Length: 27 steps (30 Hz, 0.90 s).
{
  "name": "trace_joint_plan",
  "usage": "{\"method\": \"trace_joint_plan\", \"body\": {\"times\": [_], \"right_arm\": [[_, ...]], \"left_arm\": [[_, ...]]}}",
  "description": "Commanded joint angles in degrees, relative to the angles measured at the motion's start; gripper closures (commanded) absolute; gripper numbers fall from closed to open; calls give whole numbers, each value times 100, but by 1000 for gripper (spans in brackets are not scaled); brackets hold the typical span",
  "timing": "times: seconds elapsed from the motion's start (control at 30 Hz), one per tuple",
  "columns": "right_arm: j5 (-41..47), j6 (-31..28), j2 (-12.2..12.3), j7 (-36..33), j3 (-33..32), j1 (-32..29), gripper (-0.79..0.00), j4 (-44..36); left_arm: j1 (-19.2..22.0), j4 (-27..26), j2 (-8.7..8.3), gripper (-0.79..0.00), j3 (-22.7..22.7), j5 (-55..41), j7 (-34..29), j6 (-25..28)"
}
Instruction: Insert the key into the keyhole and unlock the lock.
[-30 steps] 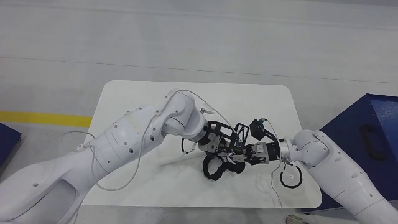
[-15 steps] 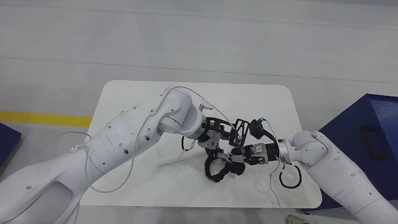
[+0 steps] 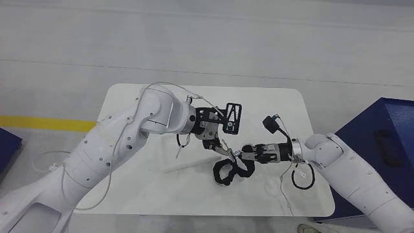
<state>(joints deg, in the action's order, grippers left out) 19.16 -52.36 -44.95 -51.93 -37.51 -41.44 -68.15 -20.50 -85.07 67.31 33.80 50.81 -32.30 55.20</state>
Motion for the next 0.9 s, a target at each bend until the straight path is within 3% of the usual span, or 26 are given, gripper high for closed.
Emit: {"method": "trace_joint_plan", "body": {"times": [0.0, 0.3, 0.57, 0.87], "right_arm": [[110, -67, 16, 67, 9, 65, 0, 83], [434, -564, 217, 564, -39, 222, 0, 293], [379, -547, 289, 547, -13, 282, 0, 264], [467, -564, 336, 1328, -502, -59, 0, 85]], "left_arm": [[2, 2, 1, -785, -3, -2, -1, 1], [2, 2, 1, -785, -3, -2, -1, 1], [-18, 4, 0, -785, 2, 7, 13, -40], [-740, 114, 95, -785, 118, -357, 857, -1550]]}}
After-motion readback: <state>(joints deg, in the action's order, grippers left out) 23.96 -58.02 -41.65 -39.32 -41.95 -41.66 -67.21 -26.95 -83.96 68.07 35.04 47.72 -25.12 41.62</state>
